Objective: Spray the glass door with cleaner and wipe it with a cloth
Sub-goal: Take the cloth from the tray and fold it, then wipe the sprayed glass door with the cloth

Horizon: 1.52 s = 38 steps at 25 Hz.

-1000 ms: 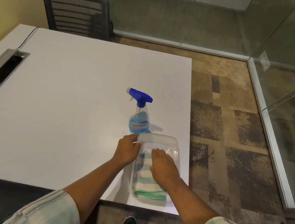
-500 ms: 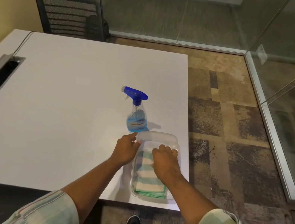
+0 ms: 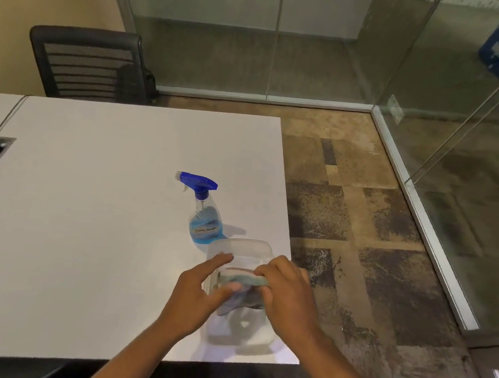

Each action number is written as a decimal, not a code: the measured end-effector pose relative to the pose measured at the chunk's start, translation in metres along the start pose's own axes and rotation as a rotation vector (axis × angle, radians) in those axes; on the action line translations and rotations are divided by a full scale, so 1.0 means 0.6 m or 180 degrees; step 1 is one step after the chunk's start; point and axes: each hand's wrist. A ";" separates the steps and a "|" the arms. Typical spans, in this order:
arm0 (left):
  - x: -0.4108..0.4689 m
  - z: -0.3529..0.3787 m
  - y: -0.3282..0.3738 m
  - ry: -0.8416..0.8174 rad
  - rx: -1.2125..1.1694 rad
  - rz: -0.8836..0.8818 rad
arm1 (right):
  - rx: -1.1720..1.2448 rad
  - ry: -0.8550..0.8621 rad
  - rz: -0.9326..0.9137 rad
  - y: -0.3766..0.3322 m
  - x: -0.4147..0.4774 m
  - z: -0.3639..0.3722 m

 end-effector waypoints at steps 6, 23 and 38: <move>-0.008 0.081 0.092 0.0308 0.0217 0.0715 | 0.0196 0.1054 0.0239 0.063 -0.051 -0.090; -0.084 0.659 0.458 -0.1333 -0.1237 0.0217 | -0.0982 0.2150 0.1032 0.428 -0.400 -0.301; -0.192 1.215 0.740 -0.3034 -0.0965 0.1610 | -0.0739 0.3858 0.2277 0.816 -0.693 -0.566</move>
Point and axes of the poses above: each hand's wrist, its own x-axis towards the middle knuckle, its own z-axis out of the palm, y = z × x, and after that the axes turned 7 degrees about -x, right-handed
